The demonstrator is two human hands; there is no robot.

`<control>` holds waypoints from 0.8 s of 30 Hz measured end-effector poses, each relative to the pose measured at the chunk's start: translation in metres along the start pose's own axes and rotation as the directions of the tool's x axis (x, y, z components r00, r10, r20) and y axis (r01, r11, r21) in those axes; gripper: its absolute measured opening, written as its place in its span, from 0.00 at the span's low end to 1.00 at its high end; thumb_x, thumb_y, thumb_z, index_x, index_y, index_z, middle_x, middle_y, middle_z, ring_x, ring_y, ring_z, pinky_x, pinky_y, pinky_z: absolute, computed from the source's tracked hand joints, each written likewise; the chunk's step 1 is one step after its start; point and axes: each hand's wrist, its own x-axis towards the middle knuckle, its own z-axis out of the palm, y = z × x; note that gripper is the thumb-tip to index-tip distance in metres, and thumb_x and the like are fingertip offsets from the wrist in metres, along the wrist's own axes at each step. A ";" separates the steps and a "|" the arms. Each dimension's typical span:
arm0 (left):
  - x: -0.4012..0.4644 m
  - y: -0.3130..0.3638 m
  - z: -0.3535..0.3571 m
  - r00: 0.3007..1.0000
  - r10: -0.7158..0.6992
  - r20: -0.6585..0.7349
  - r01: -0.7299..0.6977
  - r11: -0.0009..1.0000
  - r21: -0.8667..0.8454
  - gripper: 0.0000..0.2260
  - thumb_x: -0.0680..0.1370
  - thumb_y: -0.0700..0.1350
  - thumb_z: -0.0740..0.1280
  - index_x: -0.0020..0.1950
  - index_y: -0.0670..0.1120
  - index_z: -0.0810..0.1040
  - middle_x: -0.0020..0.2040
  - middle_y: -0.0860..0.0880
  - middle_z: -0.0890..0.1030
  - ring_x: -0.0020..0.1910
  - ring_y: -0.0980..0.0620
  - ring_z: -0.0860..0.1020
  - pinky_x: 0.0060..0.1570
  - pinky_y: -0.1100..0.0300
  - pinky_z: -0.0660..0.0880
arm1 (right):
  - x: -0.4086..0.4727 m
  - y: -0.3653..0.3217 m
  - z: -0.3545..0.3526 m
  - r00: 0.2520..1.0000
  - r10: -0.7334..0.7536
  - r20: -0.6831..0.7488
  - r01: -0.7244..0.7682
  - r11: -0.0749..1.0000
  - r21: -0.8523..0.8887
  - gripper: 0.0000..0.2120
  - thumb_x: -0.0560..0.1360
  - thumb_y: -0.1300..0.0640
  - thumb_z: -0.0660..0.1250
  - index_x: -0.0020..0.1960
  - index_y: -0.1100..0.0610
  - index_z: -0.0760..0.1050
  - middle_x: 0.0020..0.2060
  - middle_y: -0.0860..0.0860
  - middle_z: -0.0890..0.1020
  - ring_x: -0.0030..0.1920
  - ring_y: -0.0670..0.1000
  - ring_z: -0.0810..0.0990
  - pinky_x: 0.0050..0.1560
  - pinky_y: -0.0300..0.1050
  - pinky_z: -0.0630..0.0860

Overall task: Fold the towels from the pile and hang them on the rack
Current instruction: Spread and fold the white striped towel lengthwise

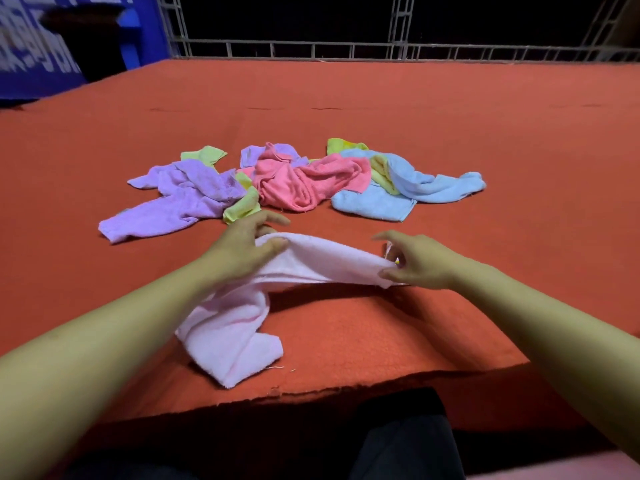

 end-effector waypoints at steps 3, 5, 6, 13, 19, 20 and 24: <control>-0.012 0.006 -0.010 0.999 -0.025 0.047 0.025 1.000 0.000 0.12 0.76 0.44 0.72 0.59 0.53 0.77 0.45 0.48 0.84 0.41 0.61 0.79 0.42 0.72 0.71 | -0.014 0.005 -0.005 0.990 0.031 -0.135 -0.007 0.984 0.179 0.22 0.75 0.56 0.70 0.68 0.50 0.70 0.44 0.44 0.81 0.44 0.48 0.80 0.51 0.47 0.75; -0.021 0.012 -0.018 0.997 -0.032 0.067 0.033 0.999 -0.016 0.12 0.76 0.45 0.72 0.58 0.54 0.77 0.42 0.47 0.83 0.36 0.62 0.76 0.38 0.73 0.70 | -0.024 0.003 -0.015 0.959 0.079 -0.270 0.022 0.935 0.354 0.19 0.77 0.58 0.69 0.65 0.50 0.70 0.38 0.46 0.81 0.41 0.48 0.80 0.47 0.46 0.74; -0.025 0.017 -0.022 0.997 -0.029 0.075 0.031 0.999 -0.018 0.12 0.76 0.46 0.72 0.58 0.55 0.77 0.41 0.46 0.83 0.34 0.61 0.75 0.37 0.72 0.70 | -0.029 -0.001 -0.022 0.940 0.091 -0.328 0.053 0.913 0.405 0.18 0.77 0.59 0.68 0.66 0.51 0.70 0.36 0.46 0.80 0.38 0.48 0.79 0.44 0.43 0.73; -0.029 0.040 -0.061 0.942 -0.033 0.335 0.165 0.912 -0.374 0.30 0.60 0.63 0.79 0.59 0.57 0.80 0.47 0.40 0.84 0.45 0.48 0.81 0.47 0.54 0.75 | -0.052 -0.022 -0.078 0.938 0.082 -0.337 0.111 0.851 0.514 0.20 0.77 0.59 0.70 0.67 0.50 0.71 0.33 0.44 0.78 0.30 0.41 0.71 0.30 0.33 0.67; 0.010 -0.005 -0.017 0.943 -0.158 0.292 0.126 0.984 0.126 0.16 0.74 0.47 0.74 0.61 0.52 0.76 0.43 0.54 0.81 0.39 0.58 0.78 0.43 0.64 0.73 | -0.010 0.014 -0.043 0.985 0.153 -0.075 -0.136 0.970 0.201 0.23 0.73 0.53 0.74 0.66 0.49 0.71 0.43 0.47 0.82 0.36 0.41 0.77 0.38 0.32 0.70; 0.014 -0.018 -0.004 0.942 -0.174 0.286 0.112 0.969 0.222 0.18 0.74 0.46 0.74 0.62 0.50 0.75 0.45 0.54 0.81 0.43 0.56 0.79 0.47 0.63 0.74 | -0.002 0.023 -0.030 0.980 0.192 -0.045 -0.183 0.972 0.149 0.26 0.73 0.53 0.74 0.68 0.50 0.70 0.49 0.48 0.82 0.40 0.43 0.79 0.42 0.35 0.73; 0.022 -0.037 0.040 0.989 0.002 0.145 -0.042 0.962 0.272 0.17 0.73 0.43 0.73 0.60 0.53 0.75 0.47 0.61 0.80 0.49 0.53 0.79 0.54 0.58 0.74 | 0.015 0.041 0.004 0.974 0.218 -0.058 -0.211 0.972 0.100 0.31 0.72 0.53 0.76 0.72 0.52 0.68 0.59 0.49 0.80 0.58 0.53 0.78 0.56 0.44 0.72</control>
